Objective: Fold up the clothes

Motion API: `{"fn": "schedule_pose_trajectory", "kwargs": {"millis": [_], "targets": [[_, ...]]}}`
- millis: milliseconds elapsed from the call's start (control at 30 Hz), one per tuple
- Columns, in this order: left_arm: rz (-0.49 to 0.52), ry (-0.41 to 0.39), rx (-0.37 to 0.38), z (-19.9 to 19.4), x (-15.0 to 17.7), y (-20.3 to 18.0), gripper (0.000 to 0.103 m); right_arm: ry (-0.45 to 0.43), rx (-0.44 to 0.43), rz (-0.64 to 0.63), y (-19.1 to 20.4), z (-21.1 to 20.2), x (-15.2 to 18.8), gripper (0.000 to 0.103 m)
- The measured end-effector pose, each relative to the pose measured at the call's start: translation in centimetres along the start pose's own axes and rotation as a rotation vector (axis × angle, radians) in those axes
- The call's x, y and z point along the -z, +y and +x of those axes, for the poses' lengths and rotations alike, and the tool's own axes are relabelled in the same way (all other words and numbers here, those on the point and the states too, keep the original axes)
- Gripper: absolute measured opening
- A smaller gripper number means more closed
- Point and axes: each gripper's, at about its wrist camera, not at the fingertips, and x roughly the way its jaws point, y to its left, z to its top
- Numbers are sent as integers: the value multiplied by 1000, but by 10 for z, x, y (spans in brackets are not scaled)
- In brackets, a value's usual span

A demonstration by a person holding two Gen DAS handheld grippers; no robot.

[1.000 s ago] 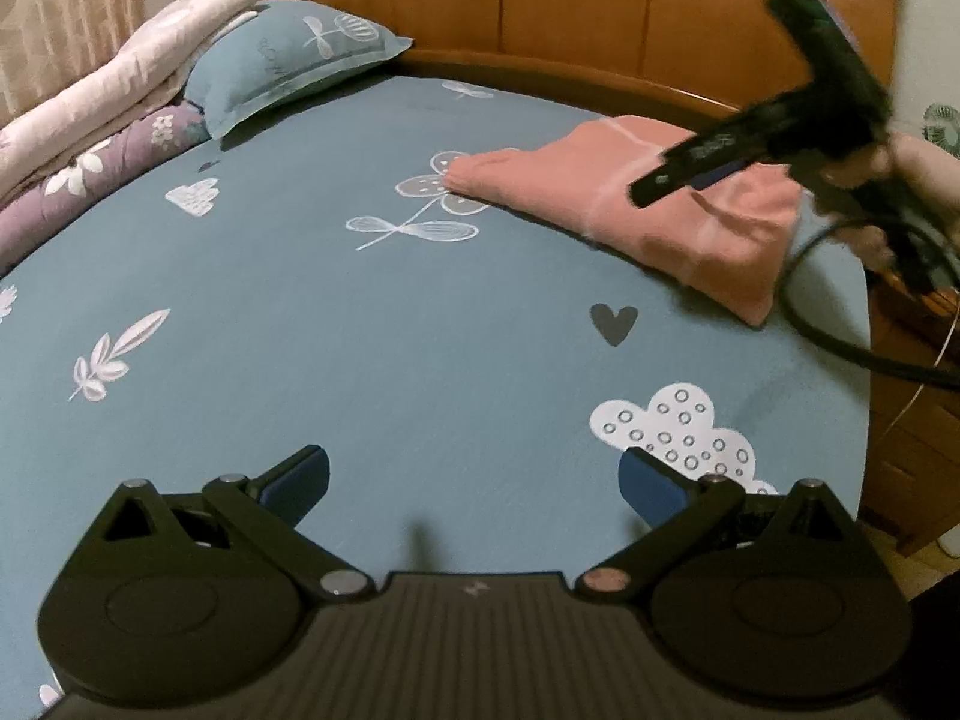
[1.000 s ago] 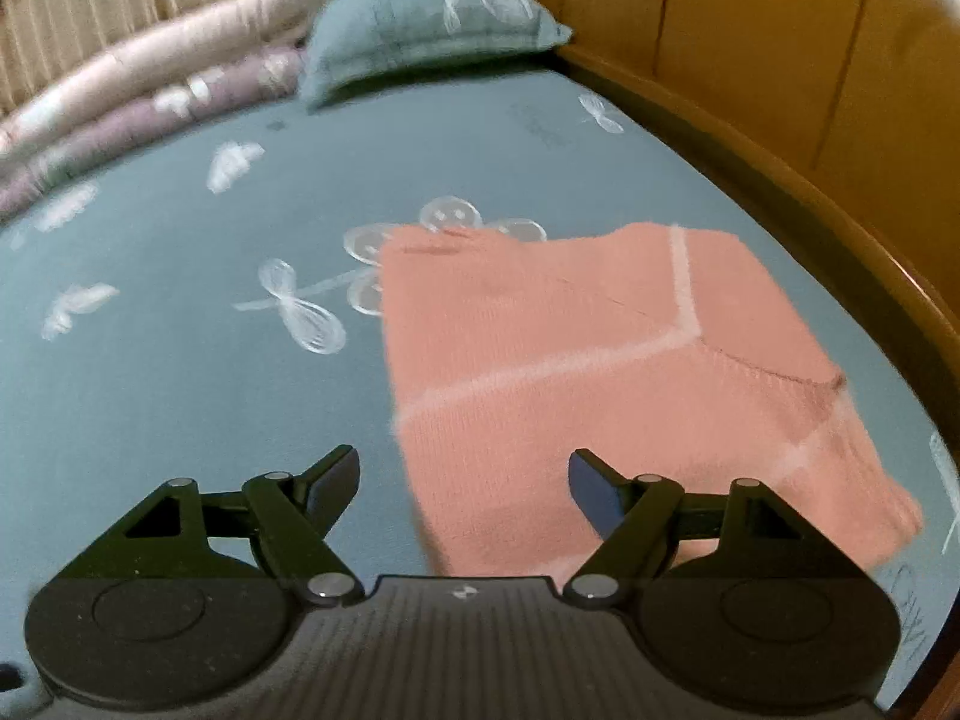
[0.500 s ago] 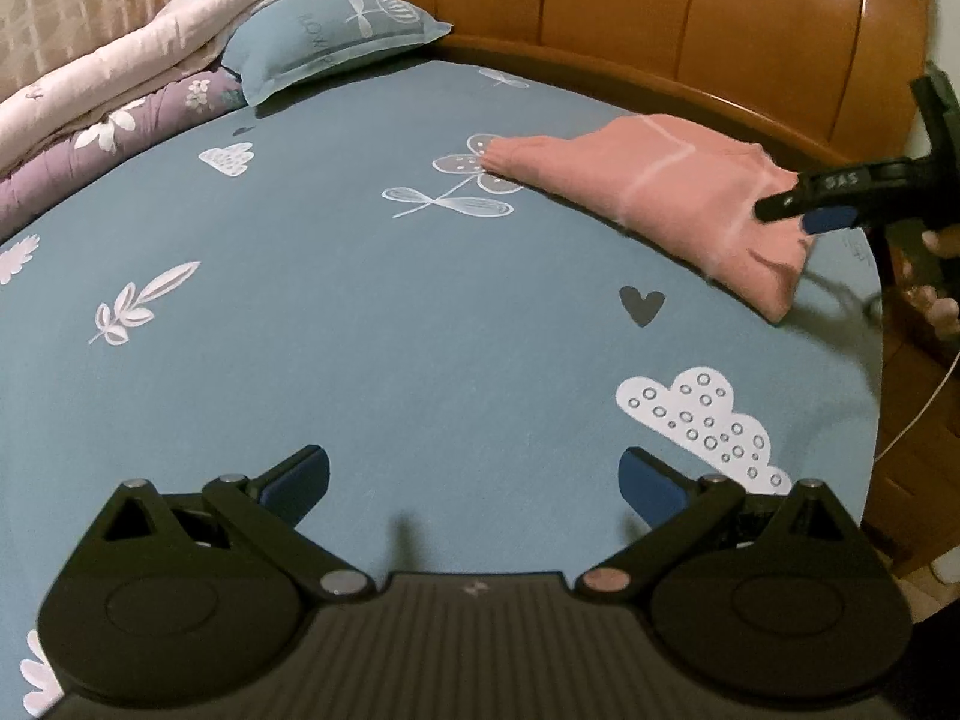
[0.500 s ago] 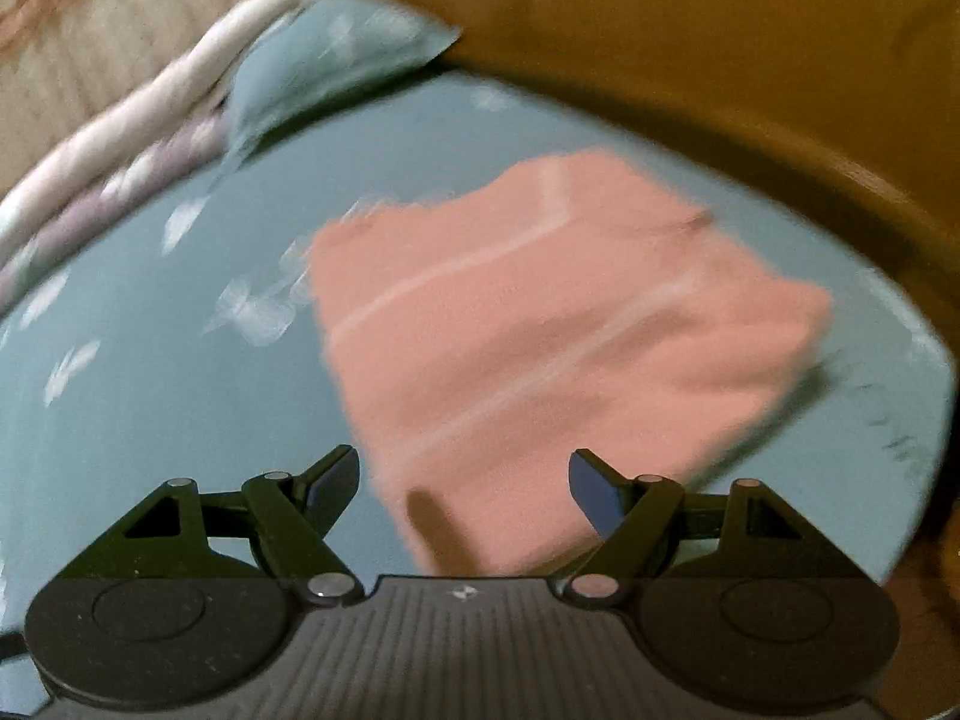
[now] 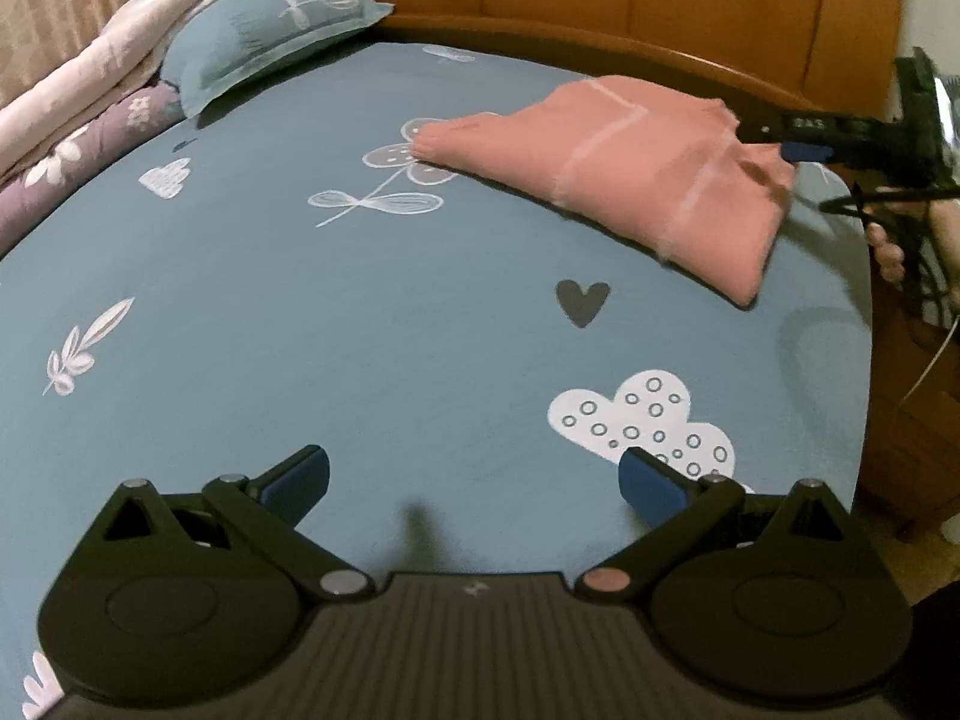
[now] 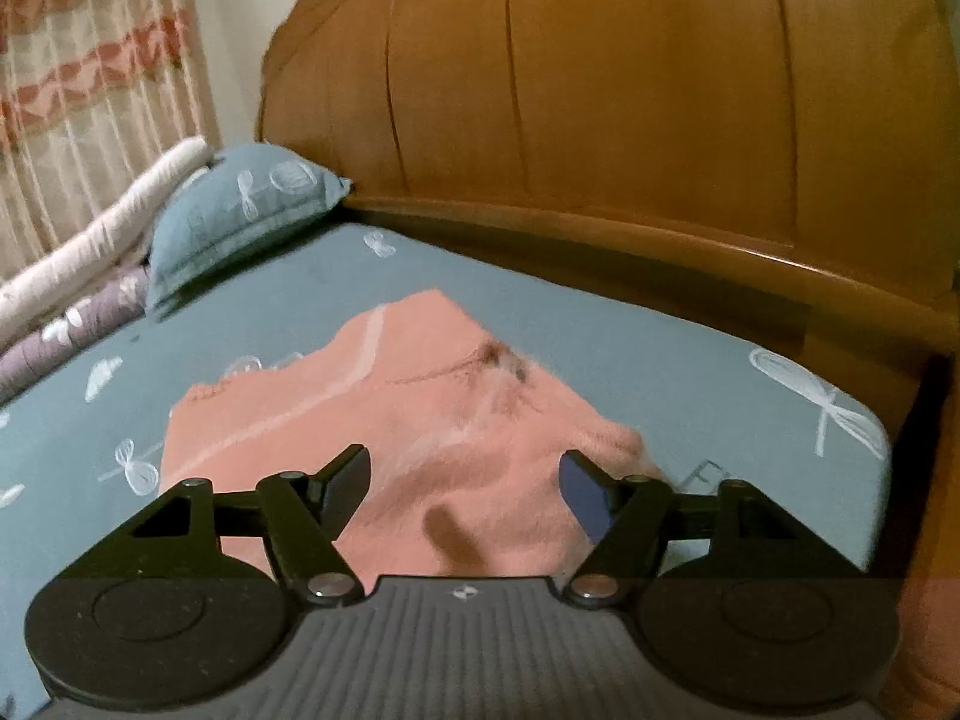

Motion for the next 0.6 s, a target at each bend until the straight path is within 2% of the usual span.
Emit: {"fn": "schedule_pose_trajectory", "kwargs": {"millis": [67,100,233,367,467,533,600], "targets": [[4,3,-6,1,-3,-3,102,34,30,22,-9,11,2,59],[3,-1,-8,1,-5,-5,102,40,27,31,-13,12,2,57],[-1,-17,-12,0,-9,-8,102,43,15,30,-13,4,-3,58],[6,-36,-30,0,-14,-12,102,-4,-44,-3,-1,-3,-21,58],[7,-57,-44,-1,-17,-16,102,-14,-80,-49,8,9,-37,58],[10,-73,-51,-3,-18,-17,102,19,-94,-64,12,29,-43,57],[20,-96,-70,-6,-19,-19,102,64,-44,-79,11,50,-43,56]]}}
